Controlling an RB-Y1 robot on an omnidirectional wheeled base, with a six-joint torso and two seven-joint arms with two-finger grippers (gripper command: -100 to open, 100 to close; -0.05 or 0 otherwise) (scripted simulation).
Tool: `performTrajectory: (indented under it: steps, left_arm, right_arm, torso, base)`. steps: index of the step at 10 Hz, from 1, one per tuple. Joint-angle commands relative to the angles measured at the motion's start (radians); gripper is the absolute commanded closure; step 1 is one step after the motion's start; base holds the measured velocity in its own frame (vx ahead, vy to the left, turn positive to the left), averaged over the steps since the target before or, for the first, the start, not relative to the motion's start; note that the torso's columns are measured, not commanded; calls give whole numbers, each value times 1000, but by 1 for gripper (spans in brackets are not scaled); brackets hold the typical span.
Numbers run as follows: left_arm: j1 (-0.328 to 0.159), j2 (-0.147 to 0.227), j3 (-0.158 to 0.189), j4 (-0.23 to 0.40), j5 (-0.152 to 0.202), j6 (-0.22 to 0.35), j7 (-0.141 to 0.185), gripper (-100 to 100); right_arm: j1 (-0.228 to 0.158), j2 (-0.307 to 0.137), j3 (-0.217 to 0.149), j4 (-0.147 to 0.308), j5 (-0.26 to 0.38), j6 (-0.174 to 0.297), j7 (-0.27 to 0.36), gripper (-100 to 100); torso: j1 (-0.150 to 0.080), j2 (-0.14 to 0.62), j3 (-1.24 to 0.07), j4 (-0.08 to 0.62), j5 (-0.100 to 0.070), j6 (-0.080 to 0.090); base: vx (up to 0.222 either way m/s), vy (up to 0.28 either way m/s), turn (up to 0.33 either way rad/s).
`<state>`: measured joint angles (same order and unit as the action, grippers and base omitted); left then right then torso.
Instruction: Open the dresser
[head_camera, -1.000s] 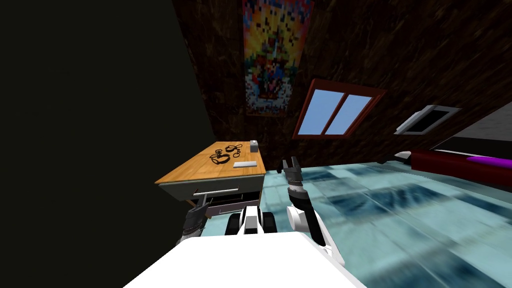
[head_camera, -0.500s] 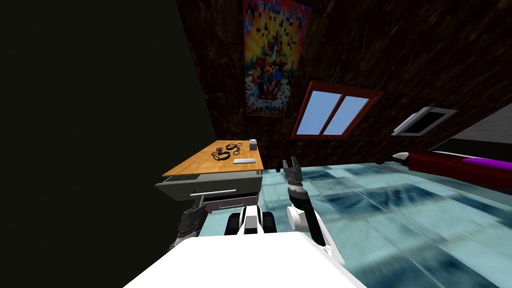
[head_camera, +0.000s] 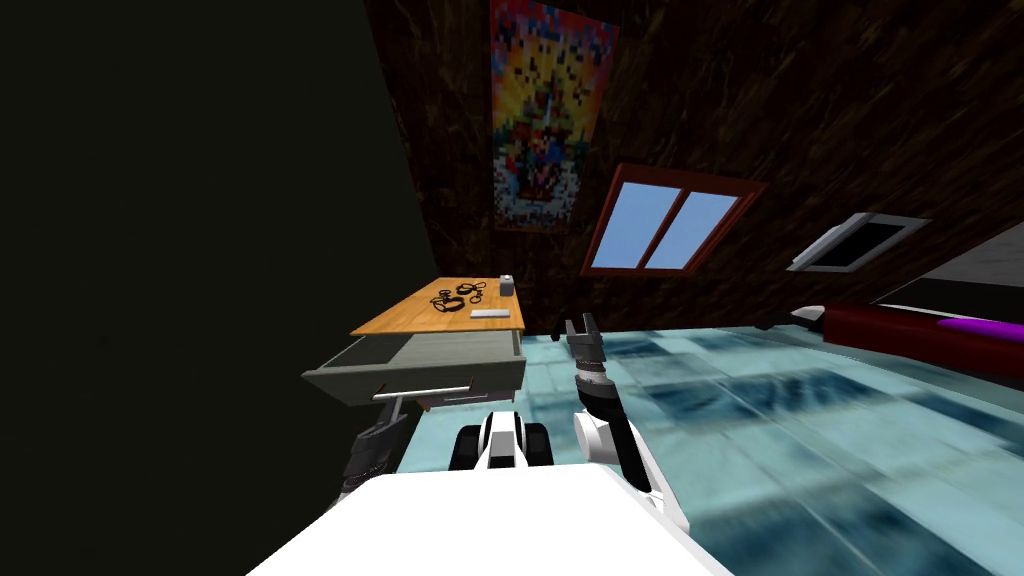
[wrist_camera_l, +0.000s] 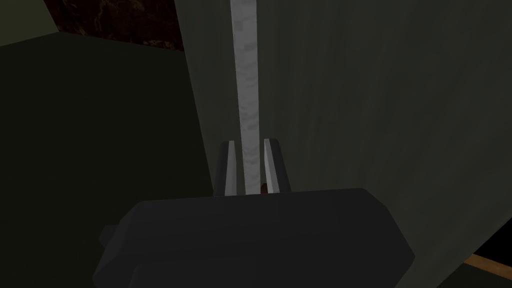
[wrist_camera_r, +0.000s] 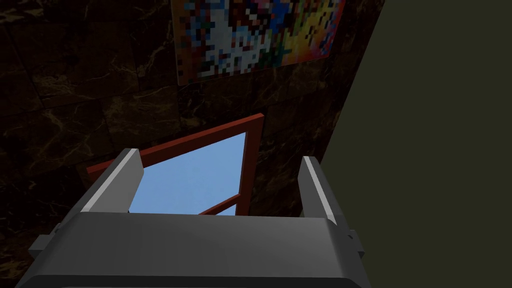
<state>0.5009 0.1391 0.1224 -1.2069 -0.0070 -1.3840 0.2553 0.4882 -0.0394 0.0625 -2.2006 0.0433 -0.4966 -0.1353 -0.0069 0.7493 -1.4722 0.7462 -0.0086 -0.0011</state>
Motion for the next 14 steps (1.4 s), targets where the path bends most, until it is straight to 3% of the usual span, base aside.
performTrajectory:
  steps: [1, 2, 4, 5, 6, 14]
  left_arm:
    - [15, 1, -2, -12, -1, -9, 5, 100]
    - [44, 2, -4, -25, -5, -36, 14, 100]
    - [54, 3, -4, -32, -6, -48, 17, 100]
    - [91, 21, 3, -56, 5, -27, 44, -100]
    - [91, 21, 3, -56, 5, -27, 44, -100]
    - [247, 93, 50, -245, 57, 19, 153, -100]
  right_arm:
    - [0, 0, 0, 0, 0, 0, 0, 0]
    - [0, 0, 0, 0, 0, 0, 0, 0]
    - [0, 0, 0, 0, 0, 0, 0, 0]
    - [0, 0, 0, 0, 0, 0, 0, 0]
    - [0, 0, 0, 0, 0, 0, 0, 0]
    - [1, 0, 0, 0, 0, 0, 0, 0]
  torso:
    - [0, -2, -2, 0, -1, -1]
    - [1, -9, -6, -2, 0, 0]
    - [2, -2, -1, -1, 1, -1]
    - [2, -5, -4, -1, 0, 0]
    - [2, -13, -7, -6, 3, 0]
    - [5, -10, -4, -7, 7, 1]
  base:
    - [-88, -3, -1]
    - [-148, -6, 40]
    - [-168, -9, 28]
    - [-9, -28, 22]
    - [42, -47, 14]
    - [51, -44, 15]
